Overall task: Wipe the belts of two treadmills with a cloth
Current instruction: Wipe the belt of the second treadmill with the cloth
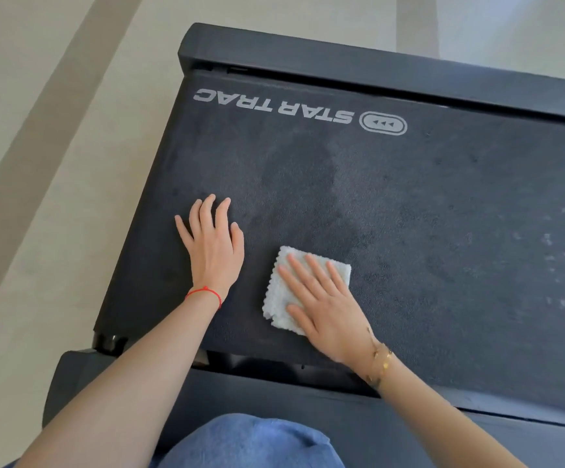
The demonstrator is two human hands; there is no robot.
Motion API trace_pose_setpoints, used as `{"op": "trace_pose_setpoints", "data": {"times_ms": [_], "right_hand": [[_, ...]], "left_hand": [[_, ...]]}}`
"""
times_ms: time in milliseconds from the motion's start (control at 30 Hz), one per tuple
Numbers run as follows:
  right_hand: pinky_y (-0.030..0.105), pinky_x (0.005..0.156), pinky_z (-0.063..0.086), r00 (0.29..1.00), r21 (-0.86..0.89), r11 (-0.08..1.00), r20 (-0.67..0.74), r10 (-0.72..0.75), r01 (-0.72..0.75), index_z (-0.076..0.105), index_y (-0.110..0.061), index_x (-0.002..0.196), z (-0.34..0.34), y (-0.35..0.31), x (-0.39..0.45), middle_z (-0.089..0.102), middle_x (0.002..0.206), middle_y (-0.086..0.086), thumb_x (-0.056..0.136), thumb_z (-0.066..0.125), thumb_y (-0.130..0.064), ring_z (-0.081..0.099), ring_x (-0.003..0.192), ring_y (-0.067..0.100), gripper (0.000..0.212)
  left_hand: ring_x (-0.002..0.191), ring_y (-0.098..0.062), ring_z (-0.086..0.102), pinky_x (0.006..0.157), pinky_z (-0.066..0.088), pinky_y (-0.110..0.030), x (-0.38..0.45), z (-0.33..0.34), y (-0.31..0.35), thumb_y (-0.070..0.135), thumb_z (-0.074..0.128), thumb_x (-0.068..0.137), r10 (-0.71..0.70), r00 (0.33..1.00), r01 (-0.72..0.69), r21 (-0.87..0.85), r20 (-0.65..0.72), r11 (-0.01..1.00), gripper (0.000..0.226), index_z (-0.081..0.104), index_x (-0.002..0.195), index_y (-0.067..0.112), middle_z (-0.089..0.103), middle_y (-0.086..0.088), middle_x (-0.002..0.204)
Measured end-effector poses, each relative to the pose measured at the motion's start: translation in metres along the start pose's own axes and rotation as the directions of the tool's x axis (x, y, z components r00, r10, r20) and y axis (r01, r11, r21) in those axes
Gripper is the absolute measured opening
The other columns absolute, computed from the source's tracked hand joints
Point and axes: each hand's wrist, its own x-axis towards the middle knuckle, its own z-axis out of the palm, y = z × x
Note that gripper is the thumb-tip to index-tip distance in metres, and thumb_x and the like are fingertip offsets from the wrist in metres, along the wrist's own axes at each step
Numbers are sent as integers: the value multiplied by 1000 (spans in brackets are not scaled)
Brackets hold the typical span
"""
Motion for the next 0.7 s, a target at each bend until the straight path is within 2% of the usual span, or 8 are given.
{"op": "trace_pose_setpoints", "data": {"times_ms": [100,200,267,333,433,533,600,700], "right_hand": [[49,122,11,984,-23,984,-29,176,-177,12,-21,158,-16,45,47,10,166,0,106,21,-42,2,153,26,57],[49,123,1,914,34,917,-76,398,-397,8,-21,159,-36,90,106,4,166,2,107,22,-39,-1,153,29,57],[51,122,-4,868,64,870,-68,492,-488,4,-21,159,-44,97,140,-1,166,3,106,20,-38,-5,152,30,58],[53,121,-3,880,38,883,-76,469,-467,4,-18,159,-41,78,157,0,166,4,106,20,-37,-3,152,33,58],[50,121,-3,978,-26,979,-45,203,-204,8,-18,159,-28,33,147,4,166,3,107,23,-37,0,152,31,57],[42,123,-6,998,8,998,1,57,-57,7,-25,159,-27,35,137,3,166,-3,107,22,-41,-6,152,19,57],[43,124,-3,995,-34,995,-6,96,-97,6,-23,159,-35,62,150,3,166,-2,107,21,-40,-5,152,22,56],[48,122,-2,940,-22,941,-59,336,-337,5,-20,159,-54,112,190,2,166,3,107,20,-38,-2,153,29,57]], "left_hand": [[147,-33,30,121,13,-64,0,2,1,24,40,102,-9,1000,9,26,5,1000,45,46,146,16,39,-12,155],[146,-34,31,121,13,-64,1,3,1,26,40,101,-15,1000,15,38,7,999,45,47,145,17,40,-13,154],[145,-34,32,120,15,-65,1,4,2,26,43,100,-17,1000,17,37,-2,999,45,47,144,16,41,-13,153],[145,-35,33,120,16,-66,1,5,2,25,43,100,-15,1000,15,37,-16,999,45,48,144,17,42,-13,152],[145,-33,33,120,16,-64,0,6,1,25,39,99,-1,1000,3,43,-32,999,46,46,144,18,42,-11,152],[145,-33,33,120,16,-64,0,6,1,25,36,99,1,1000,0,44,-30,999,48,46,145,18,42,-10,152],[145,-33,34,120,16,-64,0,5,2,24,35,98,-9,999,10,46,-32,999,48,48,144,17,44,-10,151],[145,-34,34,120,17,-64,1,3,3,26,34,97,-21,1000,22,51,-20,998,50,49,143,17,44,-11,152]]}}
